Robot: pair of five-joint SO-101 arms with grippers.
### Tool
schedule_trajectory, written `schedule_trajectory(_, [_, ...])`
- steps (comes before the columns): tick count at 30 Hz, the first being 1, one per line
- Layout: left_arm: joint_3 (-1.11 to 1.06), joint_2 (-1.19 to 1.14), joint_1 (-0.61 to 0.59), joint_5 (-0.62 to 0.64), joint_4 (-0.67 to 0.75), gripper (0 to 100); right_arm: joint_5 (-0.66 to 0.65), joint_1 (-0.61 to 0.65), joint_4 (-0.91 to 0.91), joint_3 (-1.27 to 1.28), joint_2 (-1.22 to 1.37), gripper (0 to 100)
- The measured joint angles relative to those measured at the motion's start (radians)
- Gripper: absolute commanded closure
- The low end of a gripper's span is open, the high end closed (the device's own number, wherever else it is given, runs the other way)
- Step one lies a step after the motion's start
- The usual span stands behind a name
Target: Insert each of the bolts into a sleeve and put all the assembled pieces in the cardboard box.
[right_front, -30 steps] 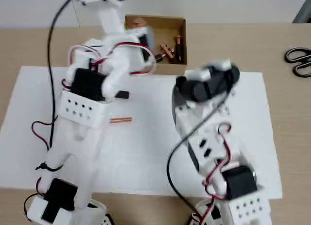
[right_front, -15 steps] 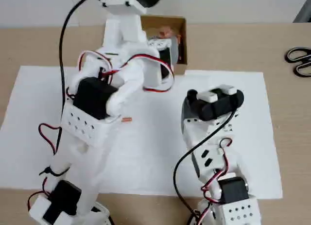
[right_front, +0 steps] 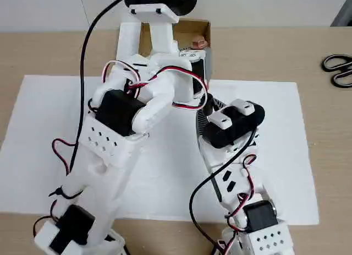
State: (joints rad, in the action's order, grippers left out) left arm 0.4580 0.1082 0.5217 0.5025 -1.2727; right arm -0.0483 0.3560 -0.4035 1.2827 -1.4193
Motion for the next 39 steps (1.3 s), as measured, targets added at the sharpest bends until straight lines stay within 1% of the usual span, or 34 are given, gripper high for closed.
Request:
schedule_trajectory(7, [-0.008,0.000,0.000,0.000,0.000,99,0.000,-0.002,0.014,0.000,0.000,99.7])
schedule_trajectory(11, [-0.008,0.000,0.003,0.000,0.000,99,0.000,-0.025,0.044,0.000,0.000,99.7])
schedule_trajectory(20, [-0.008,0.000,0.005,0.000,0.000,99,0.000,-0.023,0.046,0.000,0.000,99.7])
schedule_trajectory(27, [-0.049,0.003,0.064,-0.003,0.011,99,0.000,-0.034,0.044,0.006,0.003,99.7])
schedule_trajectory(39, [-0.054,0.011,0.044,0.008,0.020,99,0.000,-0.029,0.044,0.006,0.003,99.7])
